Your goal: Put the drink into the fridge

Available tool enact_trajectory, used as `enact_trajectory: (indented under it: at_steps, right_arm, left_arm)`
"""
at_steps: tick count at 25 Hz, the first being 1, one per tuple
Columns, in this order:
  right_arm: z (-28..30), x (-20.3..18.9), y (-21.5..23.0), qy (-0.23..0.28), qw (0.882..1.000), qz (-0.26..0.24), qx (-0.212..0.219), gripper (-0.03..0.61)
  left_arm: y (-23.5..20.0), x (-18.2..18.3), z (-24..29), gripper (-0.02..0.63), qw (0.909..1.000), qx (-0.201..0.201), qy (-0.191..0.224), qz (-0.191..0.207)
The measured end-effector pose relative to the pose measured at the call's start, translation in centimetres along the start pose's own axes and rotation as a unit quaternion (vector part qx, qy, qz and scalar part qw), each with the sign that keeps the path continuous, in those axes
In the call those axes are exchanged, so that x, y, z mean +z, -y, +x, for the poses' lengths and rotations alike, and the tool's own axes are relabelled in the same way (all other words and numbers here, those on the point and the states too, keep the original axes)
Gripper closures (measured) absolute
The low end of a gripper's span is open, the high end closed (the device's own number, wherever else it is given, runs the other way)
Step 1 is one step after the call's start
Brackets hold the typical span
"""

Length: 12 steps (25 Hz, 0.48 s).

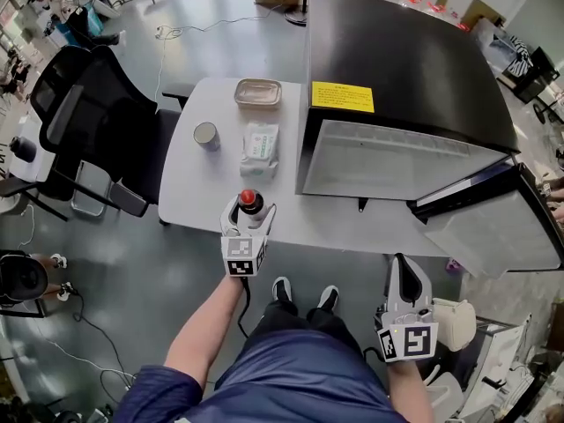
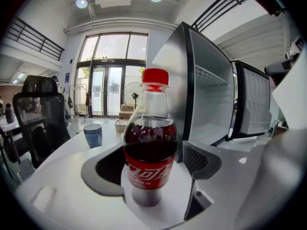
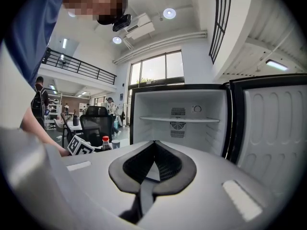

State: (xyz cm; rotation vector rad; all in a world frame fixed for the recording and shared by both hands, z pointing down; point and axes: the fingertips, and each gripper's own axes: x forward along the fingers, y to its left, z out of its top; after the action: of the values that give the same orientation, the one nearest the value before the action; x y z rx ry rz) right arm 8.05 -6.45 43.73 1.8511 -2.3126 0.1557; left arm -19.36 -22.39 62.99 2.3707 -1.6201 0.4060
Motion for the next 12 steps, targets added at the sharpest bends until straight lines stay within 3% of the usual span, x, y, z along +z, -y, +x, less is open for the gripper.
enact_trajectory:
  at_steps: [4, 6, 12]
  right_arm:
    - [-0.19, -0.53, -0.05, -0.004, 1.000, 0.006, -0.003, 0.574]
    - [-0.28, -0.78, -0.12, -0.006, 1.000, 0.010, -0.003, 0.574]
    - [-0.34, -1.10, -0.10, -0.006, 1.000, 0.013, 0.006, 0.574]
  left_arm:
    - [-0.43, -0.07, 0.31, 0.246, 0.9999, 0.008, 0.000, -0.014]
    - [-0.69, -0.25, 0.33, 0.287, 0.9998, 0.012, 0.000, -0.017]
    - [-0.72, -0.47, 0.34, 0.292, 0.9998, 0.011, -0.005, -0.016]
